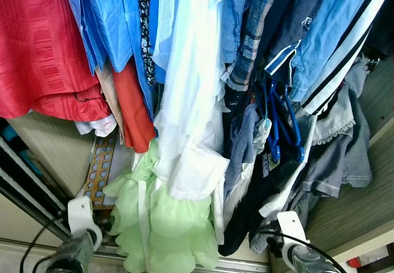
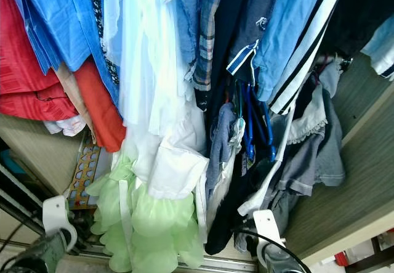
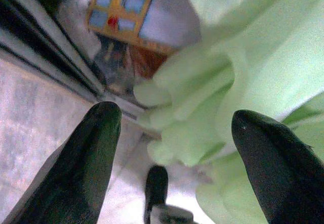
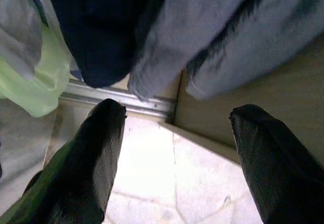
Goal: Clean up the room
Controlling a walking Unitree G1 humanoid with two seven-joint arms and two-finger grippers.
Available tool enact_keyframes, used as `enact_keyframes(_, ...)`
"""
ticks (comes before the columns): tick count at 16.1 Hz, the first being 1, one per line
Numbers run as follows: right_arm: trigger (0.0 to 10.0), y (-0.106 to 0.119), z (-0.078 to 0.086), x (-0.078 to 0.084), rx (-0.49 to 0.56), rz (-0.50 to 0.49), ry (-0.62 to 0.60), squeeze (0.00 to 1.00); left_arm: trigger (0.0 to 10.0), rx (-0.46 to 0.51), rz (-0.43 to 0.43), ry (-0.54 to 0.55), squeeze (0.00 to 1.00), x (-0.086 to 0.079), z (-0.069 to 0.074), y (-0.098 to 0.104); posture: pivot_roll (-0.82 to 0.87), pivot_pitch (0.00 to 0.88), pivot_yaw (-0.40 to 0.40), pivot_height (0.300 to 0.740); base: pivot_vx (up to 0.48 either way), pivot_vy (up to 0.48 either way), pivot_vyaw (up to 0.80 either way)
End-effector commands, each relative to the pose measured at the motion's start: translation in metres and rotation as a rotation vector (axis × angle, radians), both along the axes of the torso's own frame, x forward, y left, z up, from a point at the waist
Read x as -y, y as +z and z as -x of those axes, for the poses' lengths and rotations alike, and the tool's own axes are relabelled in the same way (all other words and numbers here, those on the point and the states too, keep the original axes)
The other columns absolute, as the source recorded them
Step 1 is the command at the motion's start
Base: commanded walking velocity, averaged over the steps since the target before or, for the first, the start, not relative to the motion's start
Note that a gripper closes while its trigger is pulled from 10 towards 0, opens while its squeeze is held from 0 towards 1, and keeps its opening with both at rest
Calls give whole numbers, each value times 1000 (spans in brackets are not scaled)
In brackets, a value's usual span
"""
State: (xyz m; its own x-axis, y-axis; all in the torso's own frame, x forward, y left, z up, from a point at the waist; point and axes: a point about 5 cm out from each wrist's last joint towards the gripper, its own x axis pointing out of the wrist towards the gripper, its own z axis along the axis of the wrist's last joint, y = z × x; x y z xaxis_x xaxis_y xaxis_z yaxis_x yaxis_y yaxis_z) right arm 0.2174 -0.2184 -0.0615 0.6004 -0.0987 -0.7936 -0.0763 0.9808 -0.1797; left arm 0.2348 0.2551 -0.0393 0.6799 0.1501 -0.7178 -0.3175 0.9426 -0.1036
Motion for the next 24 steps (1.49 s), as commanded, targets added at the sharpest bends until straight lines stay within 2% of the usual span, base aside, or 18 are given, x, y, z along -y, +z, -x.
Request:
enact_keyframes(1, 10000, 3, -4, 2, 25, -1, 10, 0, 10000, 34, 1, -4, 0, -4, -3, 4, 6, 0, -65, 740, 0, 0, 0)
enact_keyframes(3, 10000, 11, -12, 11, 93, 7, -14, 0, 10000, 142, 8, -19, 0, -11, -12, 16, 4, 0, -67, 740, 0, 0, 0)
enact_keyframes(5, 10000, 15, -14, 16, 124, 32, -4, 0, 10000, 184, -4, -23, 0, -17, -11, 19, 1, 0, -71, 740, 0, 0, 0)
enact_keyframes(7, 10000, 20, -17, 22, 174, 25, -17, 0, 10000, 319, -16, -31, 0, -22, -11, 28, 0, 0, -73, 740, 0, 0, 0)
enact_keyframes(9, 10000, 22, -17, 27, 203, 13, -23, 0, 10000, 388, -64, -78, 0, -27, -5, 32, -3, 0, -75, 740, 0, 0, 0)
enact_keyframes(10, 10000, 21, -15, 28, 200, 5, -28, 0, 10000, 389, -82, -95, 0, -28, -1, 31, -3, 0, -75, 740, 0, 0, 0)
enact_keyframes(13, 10000, 12, 0, 29, 145, 7, -18, 0, 10000, 344, -48, -54, 0, -29, 17, 18, 0, 0, -77, 740, 0, 0, 0)
enact_keyframes(16, 10000, 11, 1, 30, 140, 12, -38, 0, 10000, 342, -68, -75, 0, -24, 14, 18, -1, 0, -78, 740, 0, 0, 0)
enact_keyframes(19, 10000, 22, -11, 40, 208, 18, -98, 0, 10000, 411, -82, -91, 0, -25, 2, 31, -11, 0, -73, 740, 0, 0, 0)
enact_keyframes(20, 10000, 28, -17, 42, 238, 22, -109, 0, 10000, 447, -105, -118, 0, -25, -2, 36, -21, 0, -69, 740, 0, 0, 0)
enact_keyframes(21, 10000, 39, -33, 40, 282, 47, -91, 0, 10000, 493, -179, -123, 0, -25, -3, 44, -21, 0, -69, 740, 0, 0, 0)
enact_keyframes(23, 10000, 49, -43, 43, 335, 57, -75, 0, 10000, 525, -203, -236, 0, -22, 1, 49, -33, 0, -68, 740, 0, 0, 0)
enact_keyframes(24, 10000, 55, -45, 48, 382, 69, -49, 0, 10000, 550, -238, -232, 0, -25, 5, 54, -34, 0, -71, 740, 0, 0, 0)
